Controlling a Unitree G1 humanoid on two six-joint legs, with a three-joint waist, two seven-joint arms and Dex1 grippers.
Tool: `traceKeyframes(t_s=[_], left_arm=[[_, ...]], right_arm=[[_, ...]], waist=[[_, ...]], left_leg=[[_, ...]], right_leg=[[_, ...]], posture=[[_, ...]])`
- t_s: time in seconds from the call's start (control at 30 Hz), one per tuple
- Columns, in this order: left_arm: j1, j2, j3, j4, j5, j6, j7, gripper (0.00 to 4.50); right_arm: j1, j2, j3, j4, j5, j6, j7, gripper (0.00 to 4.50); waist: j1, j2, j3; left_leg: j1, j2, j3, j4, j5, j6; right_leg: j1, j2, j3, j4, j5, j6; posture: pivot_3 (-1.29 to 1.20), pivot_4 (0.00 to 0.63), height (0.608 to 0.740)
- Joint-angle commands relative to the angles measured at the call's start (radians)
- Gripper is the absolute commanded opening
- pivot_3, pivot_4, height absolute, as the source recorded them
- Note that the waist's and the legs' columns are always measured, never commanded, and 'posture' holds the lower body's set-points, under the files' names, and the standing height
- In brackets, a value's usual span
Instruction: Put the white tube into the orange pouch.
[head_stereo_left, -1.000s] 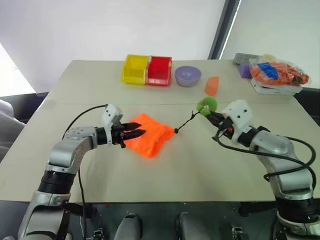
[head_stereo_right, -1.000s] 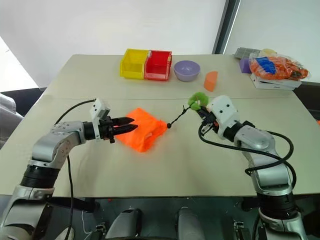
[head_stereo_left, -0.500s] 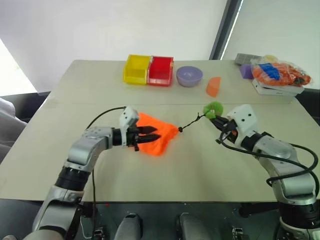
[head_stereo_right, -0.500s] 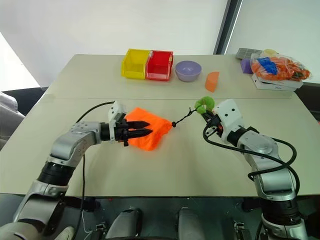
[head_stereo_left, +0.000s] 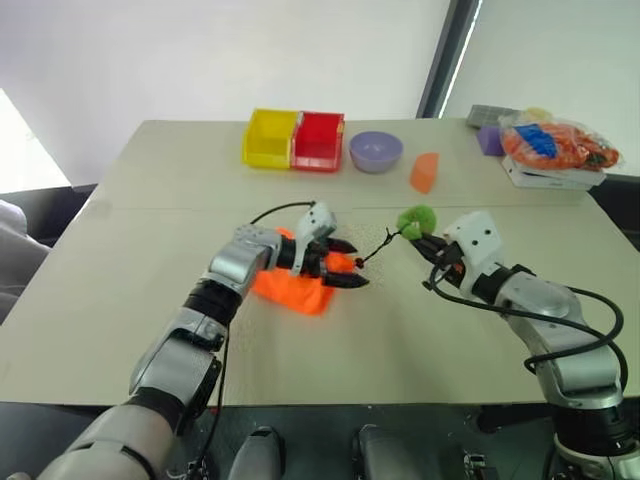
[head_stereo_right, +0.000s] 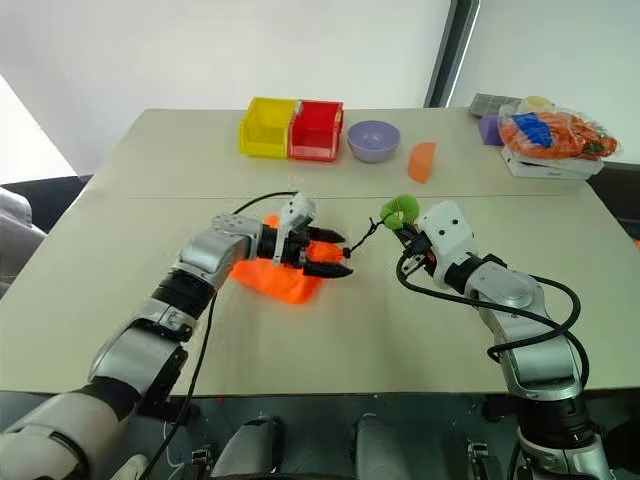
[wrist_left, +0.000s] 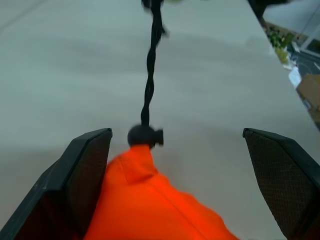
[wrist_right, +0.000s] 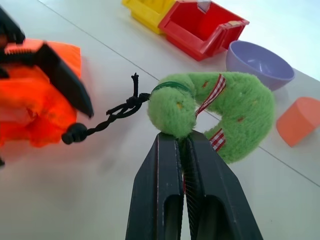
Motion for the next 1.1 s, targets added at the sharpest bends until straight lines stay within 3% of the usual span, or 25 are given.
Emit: traceKeyframes(t_s=[0.03,0.2,0.3,0.33,0.37,1.1], left_arm=[[-0.044,-0.009,0.021,0.037,0.022,-0.044,-0.02,4.46],[-0.049,-0.024,0.052,0.082,0.013,-0.05,-0.027,4.46],[-0.049,-0.038,0.074,0.094,0.013,-0.043,-0.017,3.74],[-0.05,-0.041,0.077,0.095,0.016,-0.043,-0.014,3.09],[-0.049,-0.044,0.079,0.095,0.019,-0.044,-0.011,2.88],[-0.058,-0.071,0.099,0.102,0.022,0.0,-0.099,2.88]], right_arm=[[-0.015,0.005,-0.015,-0.071,0.02,-0.003,-0.014,0.0],[-0.012,0.001,-0.01,-0.082,0.023,0.0,-0.016,0.0],[-0.014,-0.001,-0.004,-0.079,0.023,-0.002,-0.016,0.0],[-0.015,-0.002,-0.001,-0.078,0.023,-0.003,-0.016,0.0],[-0.016,-0.003,0.002,-0.076,0.022,-0.004,-0.015,0.0],[-0.011,-0.006,0.025,-0.074,0.019,-0.011,-0.015,0.0]], waist=[[0.001,0.0,0.0],[0.001,0.0,0.0],[0.001,0.0,0.0],[0.001,0.0,0.0],[0.0,0.0,0.0],[0.0,0.0,0.0]], left_leg=[[0.0,0.0,0.0,0.0,0.0,0.0],[0.0,0.0,0.0,0.0,0.0,0.0],[0.0,0.0,-0.001,0.0,0.0,0.0],[0.0,0.0,-0.001,0.0,0.0,0.0],[0.0,0.0,-0.001,0.0,0.0,0.0],[0.0,0.0,-0.001,0.0,0.0,0.0]], right_leg=[[0.0,0.0,0.0,0.0,0.0,0.0],[0.0,0.0,0.0,0.0,0.0,0.001],[0.001,0.0,0.0,0.0,0.0,0.0],[0.001,0.0,0.0,0.0,0.0,0.0],[0.001,0.0,0.0,0.0,0.0,0.0],[0.001,0.0,0.0,0.001,0.0,0.0]], posture=[[0.0,0.15,0.74],[0.0,0.15,0.74],[0.0,0.15,0.74],[0.0,0.15,0.74],[0.0,0.15,0.74],[0.0,0.15,0.74]])
